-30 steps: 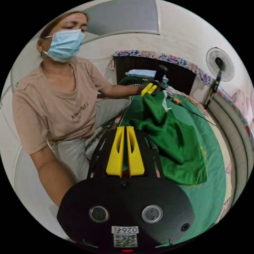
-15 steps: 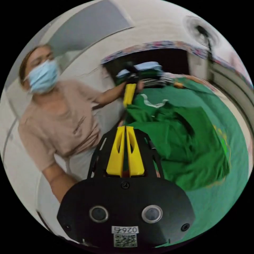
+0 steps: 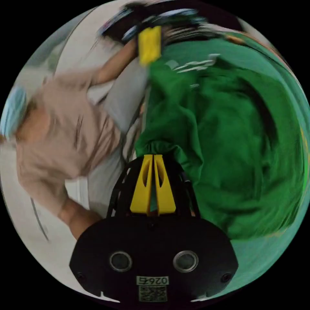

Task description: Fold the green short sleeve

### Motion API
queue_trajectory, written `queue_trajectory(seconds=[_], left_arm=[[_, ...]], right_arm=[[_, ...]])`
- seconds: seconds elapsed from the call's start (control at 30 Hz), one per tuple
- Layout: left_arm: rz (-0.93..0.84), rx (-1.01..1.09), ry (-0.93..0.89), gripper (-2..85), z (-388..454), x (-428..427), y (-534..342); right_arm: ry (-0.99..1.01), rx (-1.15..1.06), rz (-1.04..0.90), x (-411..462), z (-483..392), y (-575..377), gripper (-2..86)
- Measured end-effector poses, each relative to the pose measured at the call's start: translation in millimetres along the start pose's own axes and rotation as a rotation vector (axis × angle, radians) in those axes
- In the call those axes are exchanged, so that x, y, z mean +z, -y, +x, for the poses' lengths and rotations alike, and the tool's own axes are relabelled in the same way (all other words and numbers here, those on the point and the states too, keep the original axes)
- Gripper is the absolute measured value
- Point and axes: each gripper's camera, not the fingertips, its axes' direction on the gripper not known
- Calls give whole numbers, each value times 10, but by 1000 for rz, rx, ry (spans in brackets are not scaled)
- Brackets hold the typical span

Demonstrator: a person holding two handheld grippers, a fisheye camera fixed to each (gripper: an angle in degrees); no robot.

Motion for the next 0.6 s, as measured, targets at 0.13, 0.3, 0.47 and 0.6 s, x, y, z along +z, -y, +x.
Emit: queue_trajectory(seconds=[0.13,0.3,0.47,0.6], left_arm=[[522,-83,143,-7,-89,-809,-611],[787,-693,369,15,-709,-1037,-1141],[285,-814,264,149,-1356,-449,-710],[-44,-874,208,115,-1711,106,-444]], right_arm=[[-97,-186,65,-232,-402,-89,-8],[-207,223,760,-1045,54,-581,33],[-454,536,668,-756,459,-264,107],[-644,553,414,-337,488,255,113]])
